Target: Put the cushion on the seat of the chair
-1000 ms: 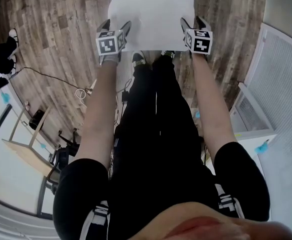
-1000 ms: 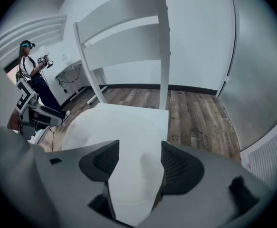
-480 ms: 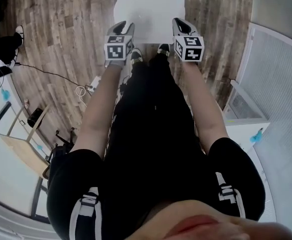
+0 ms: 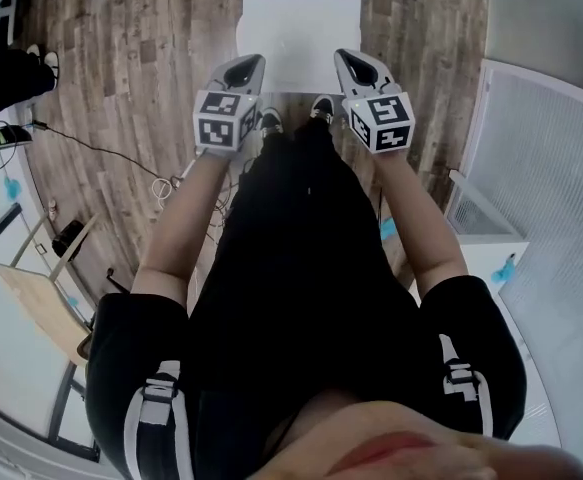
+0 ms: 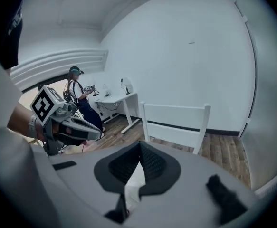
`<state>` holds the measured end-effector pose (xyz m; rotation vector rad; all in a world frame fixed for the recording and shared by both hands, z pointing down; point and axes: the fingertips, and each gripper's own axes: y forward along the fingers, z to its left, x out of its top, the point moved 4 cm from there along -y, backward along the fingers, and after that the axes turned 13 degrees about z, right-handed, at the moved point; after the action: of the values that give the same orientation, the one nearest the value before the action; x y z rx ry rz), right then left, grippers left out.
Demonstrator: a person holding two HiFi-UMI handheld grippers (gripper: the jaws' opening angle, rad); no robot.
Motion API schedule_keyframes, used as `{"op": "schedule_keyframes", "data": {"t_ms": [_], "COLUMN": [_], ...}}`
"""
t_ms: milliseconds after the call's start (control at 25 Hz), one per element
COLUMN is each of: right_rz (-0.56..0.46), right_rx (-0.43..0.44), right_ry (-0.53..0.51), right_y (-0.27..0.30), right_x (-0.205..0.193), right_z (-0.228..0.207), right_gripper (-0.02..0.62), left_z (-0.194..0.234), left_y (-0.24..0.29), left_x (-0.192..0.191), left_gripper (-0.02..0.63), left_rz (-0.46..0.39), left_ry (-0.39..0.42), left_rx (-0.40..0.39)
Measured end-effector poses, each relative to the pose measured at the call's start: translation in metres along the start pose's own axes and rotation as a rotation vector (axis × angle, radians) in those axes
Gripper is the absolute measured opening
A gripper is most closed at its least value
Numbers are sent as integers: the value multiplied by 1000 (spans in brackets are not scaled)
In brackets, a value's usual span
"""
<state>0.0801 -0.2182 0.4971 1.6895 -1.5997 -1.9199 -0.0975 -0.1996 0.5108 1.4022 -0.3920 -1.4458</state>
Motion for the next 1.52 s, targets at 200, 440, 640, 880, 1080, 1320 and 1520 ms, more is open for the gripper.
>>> {"op": "schedule_keyframes", "data": {"t_ms": [200,440,640,880,1080,1320,1520], "right_rz": [-86,-223,-372,-492,-560,-589,-587], "right_rx": [13,11,-2,2,-10,-6,-17], "right_ry": [-55,-110,-163,-200,-243,-269,-269], "right_y": [-54,-126,-176,-221,-244,-252,-252], "right_x": [37,77,107,134,147,150,149], "right_z": [27,52,62,76,85,92,88], "right_gripper": [17,17,17,17,17,15,15], "left_z": [-29,-78,-110,-138,-152,-154,-153], "left_y": [-62,-131,-172,-212,-232,-241,-242], "left_x": [32,79,114,133,139,141,142], "left_gripper": [12,12,11,11,12,12,12], "left_rz": [-109,-272,-406,-514,-583,-644,-657], "left_ry": [54,149,261,349,388,413,427], "left_rx": [-20,-40,-40,-29,-37,-48,-39]}}
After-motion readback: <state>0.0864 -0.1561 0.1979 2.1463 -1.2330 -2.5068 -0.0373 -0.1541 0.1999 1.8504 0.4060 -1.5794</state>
